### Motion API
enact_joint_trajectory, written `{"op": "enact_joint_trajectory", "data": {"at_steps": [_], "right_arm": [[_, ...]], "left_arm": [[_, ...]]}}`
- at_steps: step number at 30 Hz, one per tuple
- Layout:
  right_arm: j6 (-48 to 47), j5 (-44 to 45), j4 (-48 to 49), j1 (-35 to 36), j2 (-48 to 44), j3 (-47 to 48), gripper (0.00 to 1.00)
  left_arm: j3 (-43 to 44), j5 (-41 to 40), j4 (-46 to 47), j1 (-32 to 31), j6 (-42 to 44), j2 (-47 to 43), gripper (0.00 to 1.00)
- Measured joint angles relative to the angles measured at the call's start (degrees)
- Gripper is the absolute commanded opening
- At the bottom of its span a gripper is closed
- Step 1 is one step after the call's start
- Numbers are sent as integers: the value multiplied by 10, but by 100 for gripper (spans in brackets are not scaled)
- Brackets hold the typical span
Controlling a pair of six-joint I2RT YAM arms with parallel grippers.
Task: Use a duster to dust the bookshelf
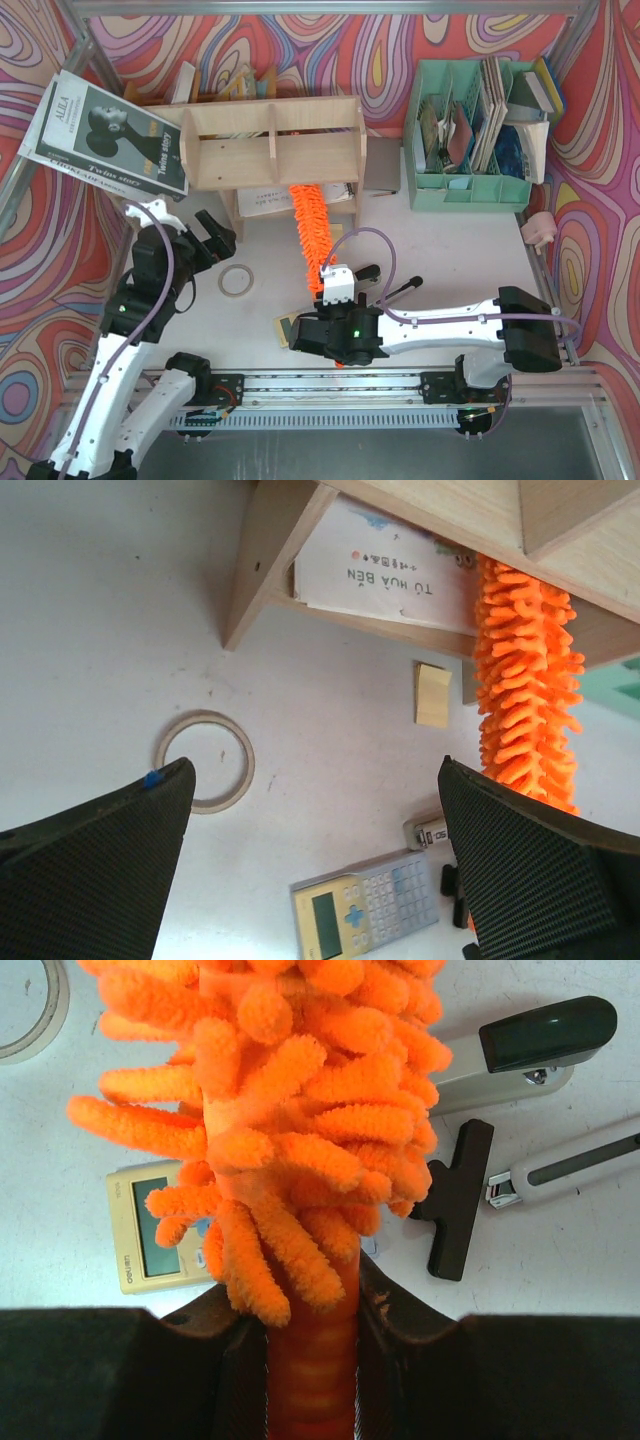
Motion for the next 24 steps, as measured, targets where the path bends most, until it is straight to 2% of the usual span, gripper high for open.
{"op": "enact_joint_trajectory", "data": {"at_steps": [3,6,17,24], "right_arm": [[0,0,0,0,0,0,0],[2,1,0,0,0,0,0],[88,17,-66,-4,-17,-8,0],[-42,-19,45,-10,-12,-16,0]], "left_arm": [[35,10,-22,0,43,17,98],[31,18,-23,3,64,5,98],[17,34,-25,37,82,-30,99],[17,31,-26,38,84,-33,99]]}}
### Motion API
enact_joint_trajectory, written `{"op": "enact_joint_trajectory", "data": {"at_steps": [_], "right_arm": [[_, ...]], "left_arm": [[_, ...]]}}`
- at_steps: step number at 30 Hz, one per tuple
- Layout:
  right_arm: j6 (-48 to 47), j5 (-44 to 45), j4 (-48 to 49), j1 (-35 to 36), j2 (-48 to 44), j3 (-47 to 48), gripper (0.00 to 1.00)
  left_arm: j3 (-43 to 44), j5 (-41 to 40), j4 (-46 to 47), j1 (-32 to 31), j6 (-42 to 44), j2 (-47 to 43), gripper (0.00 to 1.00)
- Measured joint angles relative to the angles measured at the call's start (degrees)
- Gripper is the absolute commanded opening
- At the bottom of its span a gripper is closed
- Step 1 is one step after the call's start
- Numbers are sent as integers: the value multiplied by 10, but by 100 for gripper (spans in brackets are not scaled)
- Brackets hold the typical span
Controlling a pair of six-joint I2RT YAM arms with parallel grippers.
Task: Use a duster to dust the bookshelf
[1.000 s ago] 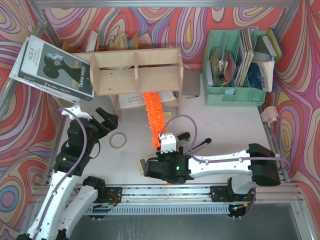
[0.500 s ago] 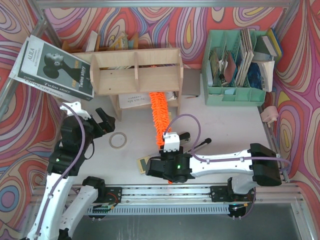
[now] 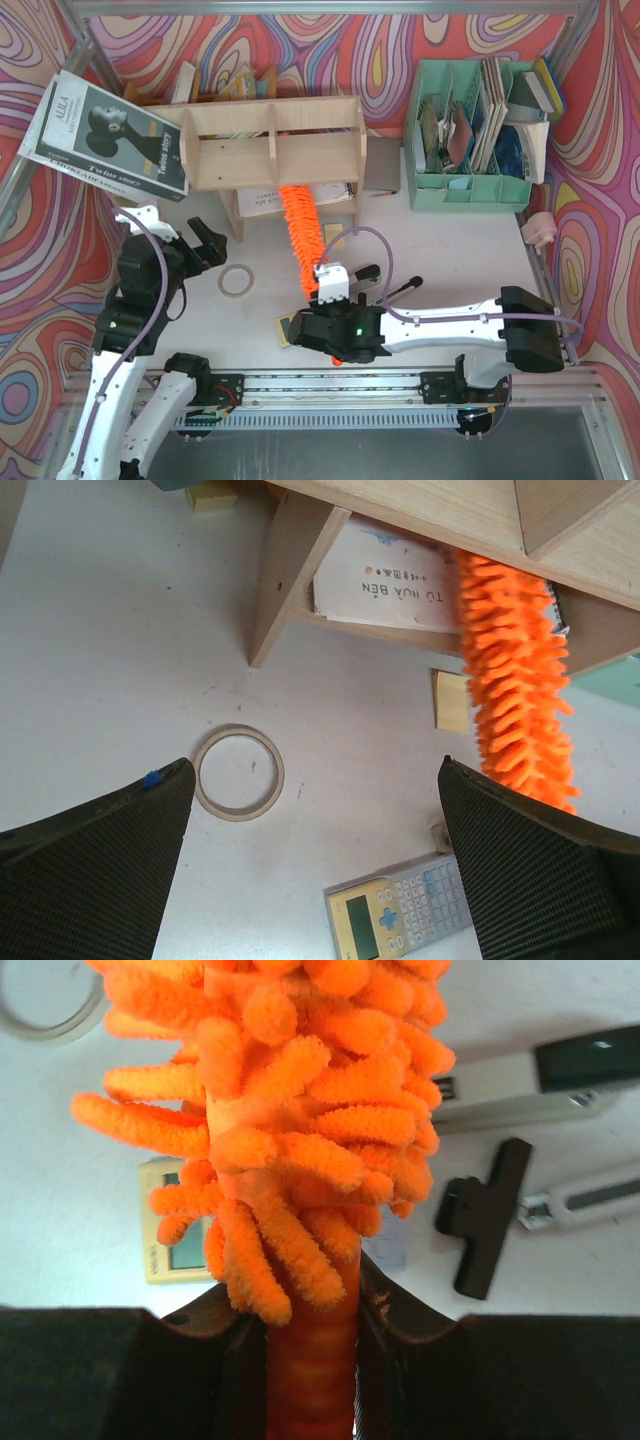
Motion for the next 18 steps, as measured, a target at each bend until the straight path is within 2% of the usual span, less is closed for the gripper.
{"op": "enact_joint_trajectory", "data": {"at_steps": [5,8,14,18], "right_arm": [[-125,-52,108,0,20,0,0],[-171,-77,142,0,37,7,0],[-176,-77,144,-1,48,13,0],[-123,-45,108,0,37,11,0]], "left_arm": [[0,-13,-3,1,0,-7,99],[0,-21,-6,2,0,-12,98],[-3,-35,-9,3,0,-30,99],[-4,-35,-13,3,0,-28,98]]}}
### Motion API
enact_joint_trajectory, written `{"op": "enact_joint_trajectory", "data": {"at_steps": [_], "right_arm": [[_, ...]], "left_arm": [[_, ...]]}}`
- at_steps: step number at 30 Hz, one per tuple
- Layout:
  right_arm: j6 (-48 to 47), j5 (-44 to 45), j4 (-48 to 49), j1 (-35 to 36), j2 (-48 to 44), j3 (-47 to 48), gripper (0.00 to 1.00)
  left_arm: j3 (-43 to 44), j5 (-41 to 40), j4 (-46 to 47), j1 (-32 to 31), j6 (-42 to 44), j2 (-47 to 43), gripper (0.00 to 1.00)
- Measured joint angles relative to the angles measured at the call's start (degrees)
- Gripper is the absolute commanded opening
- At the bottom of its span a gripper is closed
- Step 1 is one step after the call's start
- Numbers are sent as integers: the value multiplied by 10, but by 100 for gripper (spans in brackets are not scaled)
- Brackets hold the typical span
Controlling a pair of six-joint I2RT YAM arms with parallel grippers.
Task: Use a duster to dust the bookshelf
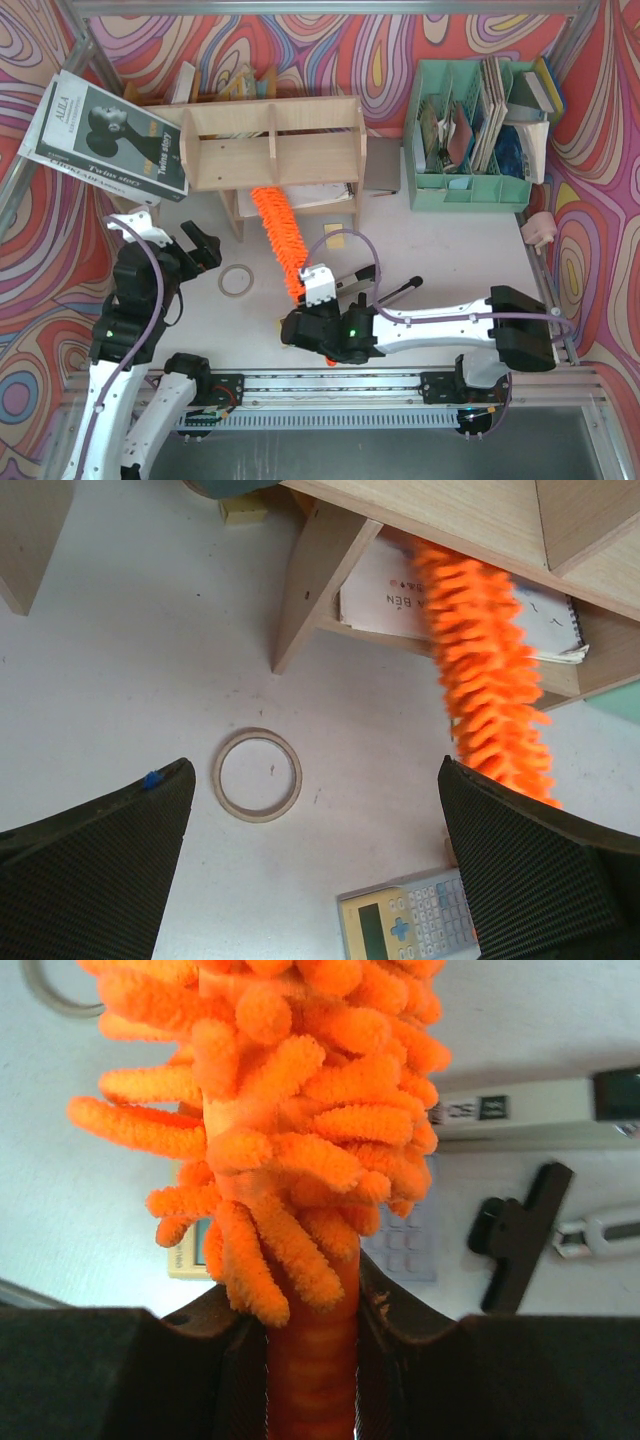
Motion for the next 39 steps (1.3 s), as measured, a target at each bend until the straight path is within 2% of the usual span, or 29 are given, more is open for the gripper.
{"op": "enact_joint_trajectory", "data": {"at_steps": [6,11,14,19,22,25,32,39], "right_arm": [[117,46,-89,0,-45,-22,0],[215,69,-169,0,-48,-22,0],[207,69,-168,-1,-48,-22,0],[126,39,-90,-1,-48,-23,0],[115,37,-84,0,-44,-19,0],[157,51,-124,0,-41,-7,0],[343,88,-293,0,-41,-1,0],[359,92,-302,2,-41,-9,0]], "left_arm": [[-1,-2,0,0,0,3,98],[-1,-2,-2,0,0,8,99],[-1,-2,-2,0,0,8,99],[-1,-2,-2,0,-1,7,99],[-2,-2,-2,0,-2,6,99],[-2,-2,-2,0,-2,6,98],[-3,-2,-2,0,-2,7,98],[-3,0,-2,0,-2,10,99]]}}
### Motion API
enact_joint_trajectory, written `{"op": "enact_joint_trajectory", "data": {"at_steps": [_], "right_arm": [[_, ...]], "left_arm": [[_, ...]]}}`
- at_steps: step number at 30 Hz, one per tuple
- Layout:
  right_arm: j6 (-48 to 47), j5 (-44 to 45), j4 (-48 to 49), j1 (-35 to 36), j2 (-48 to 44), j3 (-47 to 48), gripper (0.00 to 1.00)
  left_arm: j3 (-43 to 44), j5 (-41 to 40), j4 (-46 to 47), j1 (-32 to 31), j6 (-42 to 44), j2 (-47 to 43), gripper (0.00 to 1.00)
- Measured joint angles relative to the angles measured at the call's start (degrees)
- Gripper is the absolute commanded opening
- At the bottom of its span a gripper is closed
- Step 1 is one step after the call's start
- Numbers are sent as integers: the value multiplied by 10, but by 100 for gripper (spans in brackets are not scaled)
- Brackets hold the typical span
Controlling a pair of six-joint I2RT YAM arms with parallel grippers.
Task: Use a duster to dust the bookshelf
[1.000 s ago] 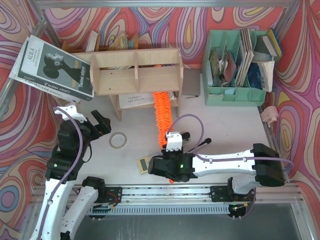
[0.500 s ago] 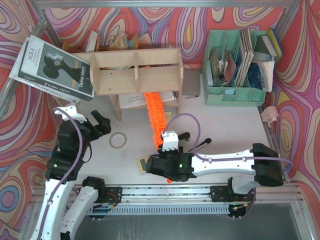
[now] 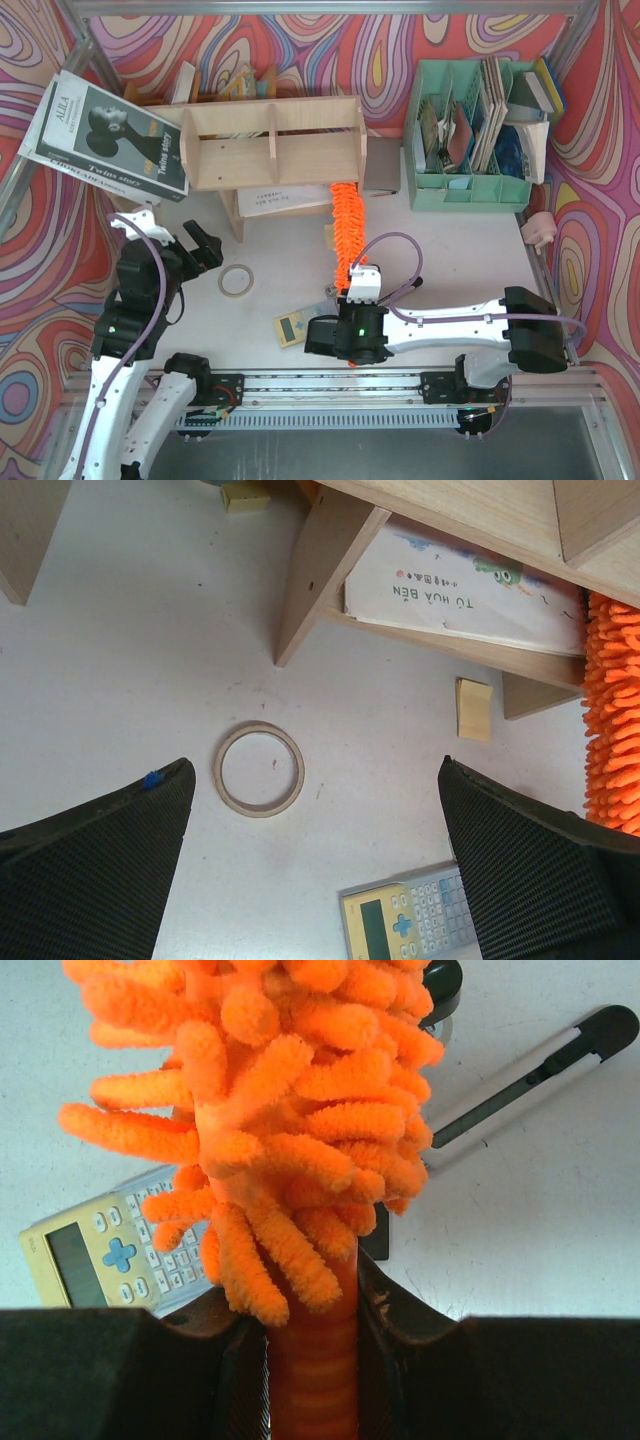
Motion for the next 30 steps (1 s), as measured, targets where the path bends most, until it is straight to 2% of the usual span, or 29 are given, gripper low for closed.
{"op": "enact_joint_trajectory", "data": {"at_steps": [8,17,30], "right_arm": [[-62,-29,75,-25,0,-34,0],[-122,-40,111,-33,-3,-36,0],[-336,-123,283,-37,42,-12,0]], "left_arm": [[0,0,0,0,0,6,99],[0,-2,0,1,0,6,99],[0,-4,0,1,0,7,98]]}}
